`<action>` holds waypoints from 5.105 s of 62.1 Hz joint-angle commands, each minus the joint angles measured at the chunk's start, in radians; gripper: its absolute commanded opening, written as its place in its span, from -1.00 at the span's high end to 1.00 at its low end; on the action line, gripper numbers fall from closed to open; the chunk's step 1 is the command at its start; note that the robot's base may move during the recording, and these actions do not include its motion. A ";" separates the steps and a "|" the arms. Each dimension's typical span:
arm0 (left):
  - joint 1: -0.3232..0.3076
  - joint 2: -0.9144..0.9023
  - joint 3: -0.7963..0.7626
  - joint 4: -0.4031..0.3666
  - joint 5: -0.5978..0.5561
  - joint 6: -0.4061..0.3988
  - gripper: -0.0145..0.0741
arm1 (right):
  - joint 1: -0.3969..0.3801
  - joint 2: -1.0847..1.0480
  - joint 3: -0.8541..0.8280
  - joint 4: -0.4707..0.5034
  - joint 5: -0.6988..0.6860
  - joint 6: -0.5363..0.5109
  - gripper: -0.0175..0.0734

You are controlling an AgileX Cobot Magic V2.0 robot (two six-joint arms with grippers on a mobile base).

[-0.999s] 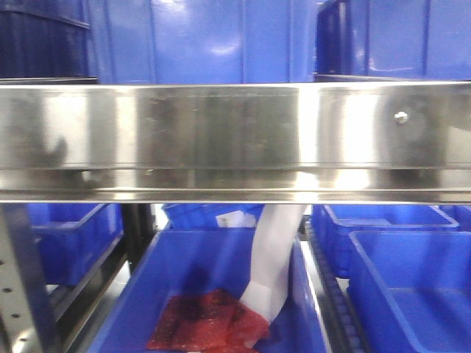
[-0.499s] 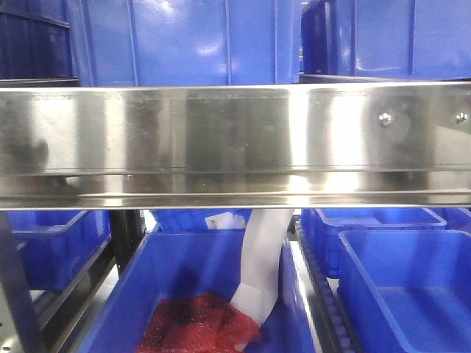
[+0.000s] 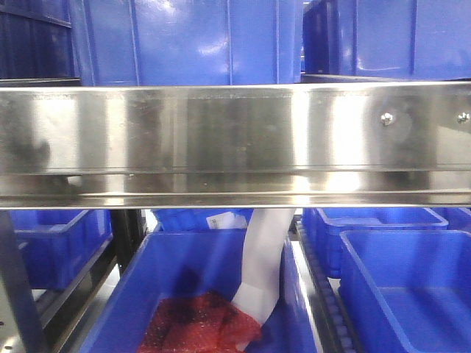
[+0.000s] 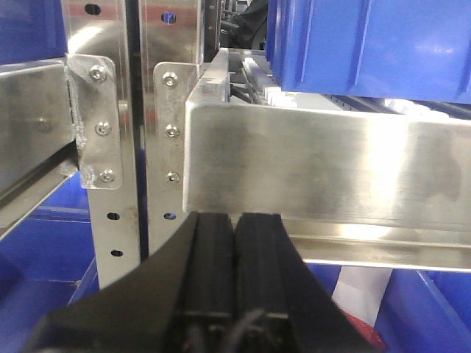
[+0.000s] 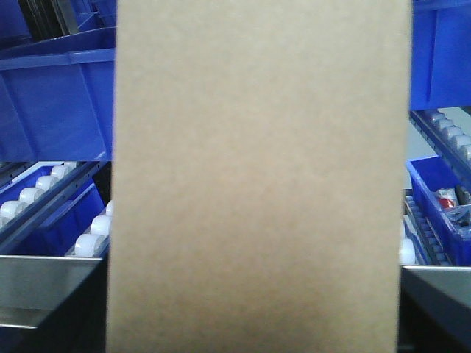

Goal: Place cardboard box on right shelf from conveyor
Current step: 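Drive up to the steel shelf rack with blue bins, then raise the box with the right gripper onto the upper shelf, then open the right gripper and release the box on the shelf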

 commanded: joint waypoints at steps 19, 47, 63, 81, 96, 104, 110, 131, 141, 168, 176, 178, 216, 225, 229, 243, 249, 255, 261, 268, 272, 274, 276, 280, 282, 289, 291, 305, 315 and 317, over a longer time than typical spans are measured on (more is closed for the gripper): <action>-0.007 -0.012 -0.003 -0.005 -0.082 -0.005 0.94 | 0.049 0.276 -0.161 -0.034 -0.188 -0.264 0.12; -0.007 -0.012 -0.003 -0.005 -0.082 -0.005 0.94 | 0.414 0.916 -0.587 -0.423 -0.217 -0.354 0.12; -0.007 -0.012 -0.003 -0.005 -0.082 -0.005 0.94 | 0.534 1.254 -0.814 -0.498 -0.217 -0.454 0.12; -0.007 -0.012 -0.003 -0.005 -0.082 -0.005 0.94 | 0.551 1.438 -0.877 -0.508 -0.164 -0.727 0.12; -0.007 -0.012 -0.003 -0.005 -0.082 -0.005 0.94 | 0.549 1.457 -0.877 -0.508 -0.164 -0.817 0.12; -0.007 -0.012 -0.003 -0.005 -0.082 -0.005 0.94 | 0.549 1.457 -0.877 -0.508 -0.169 -0.817 0.12; -0.007 -0.012 -0.003 -0.005 -0.082 -0.005 0.94 | 0.549 1.457 -0.877 -0.508 -0.169 -0.814 0.07; -0.007 -0.012 -0.003 -0.005 -0.082 -0.005 0.94 | 0.549 1.457 -0.877 -0.507 -0.107 -0.686 -0.76; -0.007 -0.012 -0.003 -0.005 -0.082 -0.005 0.94 | 0.565 1.438 -0.877 -0.507 -0.082 -0.686 -0.76; -0.007 -0.012 -0.003 -0.005 -0.082 -0.005 0.94 | 0.658 1.332 -0.877 -0.344 0.006 -0.659 -0.76; -0.007 -0.012 -0.003 -0.005 -0.082 -0.005 0.94 | 0.672 1.301 -0.877 -0.328 0.014 -0.497 -0.75; -0.007 -0.012 -0.003 -0.005 -0.082 -0.005 0.94 | 0.673 1.294 -0.877 -0.328 0.011 -0.437 -0.74; -0.007 -0.012 -0.003 -0.005 -0.082 -0.005 0.94 | 0.666 1.116 -0.618 -0.329 -0.319 0.022 0.49; -0.007 -0.012 -0.003 -0.005 -0.082 -0.005 0.94 | 0.666 1.131 -0.618 -0.329 -0.318 0.022 0.49; -0.007 -0.012 -0.003 -0.005 -0.082 -0.005 0.94 | 0.666 1.139 -0.618 -0.329 -0.316 0.022 0.49; -0.007 -0.012 -0.003 -0.005 -0.082 -0.005 0.94 | 0.666 1.145 -0.618 -0.329 -0.315 0.022 0.49; -0.007 -0.012 -0.003 -0.005 -0.082 -0.005 0.94 | 0.666 1.150 -0.618 -0.329 -0.313 0.022 0.49; -0.007 -0.012 -0.003 -0.005 -0.082 -0.005 0.94 | 0.666 1.148 -0.618 -0.310 -0.304 0.018 0.49; -0.007 -0.012 -0.003 -0.005 -0.082 -0.005 0.94 | 0.648 1.130 -0.612 -0.262 -0.262 -0.019 0.49; -0.007 -0.012 -0.003 -0.005 -0.082 -0.005 0.94 | 0.590 1.056 -0.545 -0.184 -0.259 -0.067 0.49; -0.007 -0.012 -0.003 -0.005 -0.082 -0.005 0.94 | 0.547 0.997 -0.490 -0.156 -0.278 -0.090 0.49; -0.007 -0.012 -0.003 -0.005 -0.082 -0.005 0.94 | 0.528 0.958 -0.461 -0.146 -0.287 -0.095 0.49; -0.007 -0.012 -0.003 -0.005 -0.082 -0.005 0.94 | 0.502 0.916 -0.423 -0.140 -0.303 -0.099 0.49; -0.007 -0.012 -0.003 -0.005 -0.082 -0.005 0.94 | 0.452 0.832 -0.348 -0.124 -0.334 -0.103 0.49; -0.007 -0.012 -0.003 -0.005 -0.082 -0.005 0.94 | 0.428 0.793 -0.304 -0.117 -0.349 -0.105 0.49; -0.007 -0.012 -0.003 -0.005 -0.082 -0.005 0.94 | 0.314 0.617 -0.166 -0.066 -0.390 -0.138 0.49; -0.007 -0.012 -0.003 -0.005 -0.082 -0.005 0.94 | 0.269 0.566 -0.115 -0.048 -0.396 -0.152 0.49; -0.007 -0.012 -0.003 -0.005 -0.082 -0.005 0.94 | 0.007 0.212 0.135 0.096 -0.401 -0.292 0.49; -0.007 -0.012 -0.003 -0.005 -0.082 -0.005 0.94 | -0.135 0.007 0.297 0.137 -0.440 -0.348 0.49; -0.007 -0.012 -0.003 -0.005 -0.082 -0.005 0.94 | -0.157 -0.031 0.331 0.143 -0.454 -0.348 0.49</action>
